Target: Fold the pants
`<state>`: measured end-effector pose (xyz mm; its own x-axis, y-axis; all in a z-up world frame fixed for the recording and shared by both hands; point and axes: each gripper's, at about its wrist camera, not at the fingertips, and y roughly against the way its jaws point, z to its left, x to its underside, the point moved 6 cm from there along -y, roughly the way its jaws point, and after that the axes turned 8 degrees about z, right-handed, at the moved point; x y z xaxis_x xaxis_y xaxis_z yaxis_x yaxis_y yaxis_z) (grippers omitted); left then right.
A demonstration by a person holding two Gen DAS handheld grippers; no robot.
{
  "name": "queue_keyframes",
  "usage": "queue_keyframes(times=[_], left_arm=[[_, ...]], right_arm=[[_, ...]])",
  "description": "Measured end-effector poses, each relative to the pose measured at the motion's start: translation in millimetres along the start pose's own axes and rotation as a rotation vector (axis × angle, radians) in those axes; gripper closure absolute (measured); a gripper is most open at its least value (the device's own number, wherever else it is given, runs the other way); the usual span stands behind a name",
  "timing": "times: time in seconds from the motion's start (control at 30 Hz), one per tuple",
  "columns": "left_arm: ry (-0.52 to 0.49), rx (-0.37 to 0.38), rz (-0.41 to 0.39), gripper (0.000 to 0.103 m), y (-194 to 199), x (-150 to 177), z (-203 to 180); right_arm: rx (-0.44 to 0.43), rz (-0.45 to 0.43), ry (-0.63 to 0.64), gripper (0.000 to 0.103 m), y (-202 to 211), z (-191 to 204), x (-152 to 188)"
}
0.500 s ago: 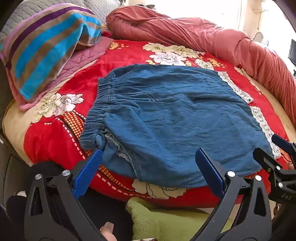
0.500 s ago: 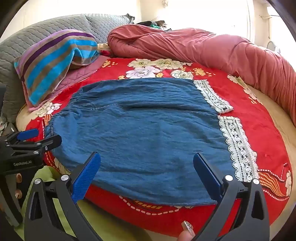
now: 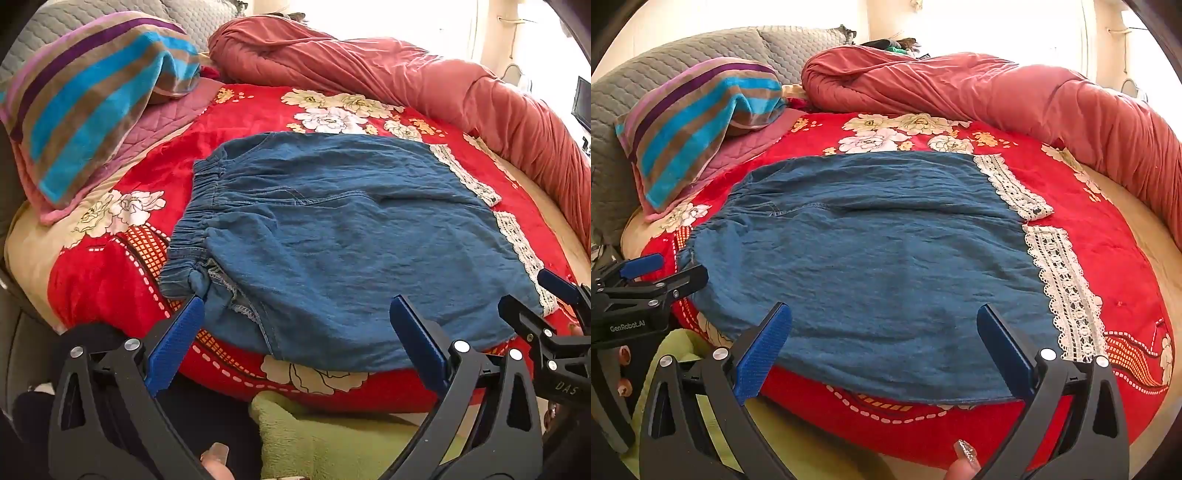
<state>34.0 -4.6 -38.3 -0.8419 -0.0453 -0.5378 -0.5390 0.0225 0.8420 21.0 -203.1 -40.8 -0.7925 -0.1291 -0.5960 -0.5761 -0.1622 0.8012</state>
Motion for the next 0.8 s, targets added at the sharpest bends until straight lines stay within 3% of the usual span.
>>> queue_keyframes(times=[0.8], left_arm=[[0.004,-0.001,0.000,0.008,0.1,0.0,3.9]], right_arm=[[0.002,0.001,-0.001,0.004,-0.8,0.8,1.3]])
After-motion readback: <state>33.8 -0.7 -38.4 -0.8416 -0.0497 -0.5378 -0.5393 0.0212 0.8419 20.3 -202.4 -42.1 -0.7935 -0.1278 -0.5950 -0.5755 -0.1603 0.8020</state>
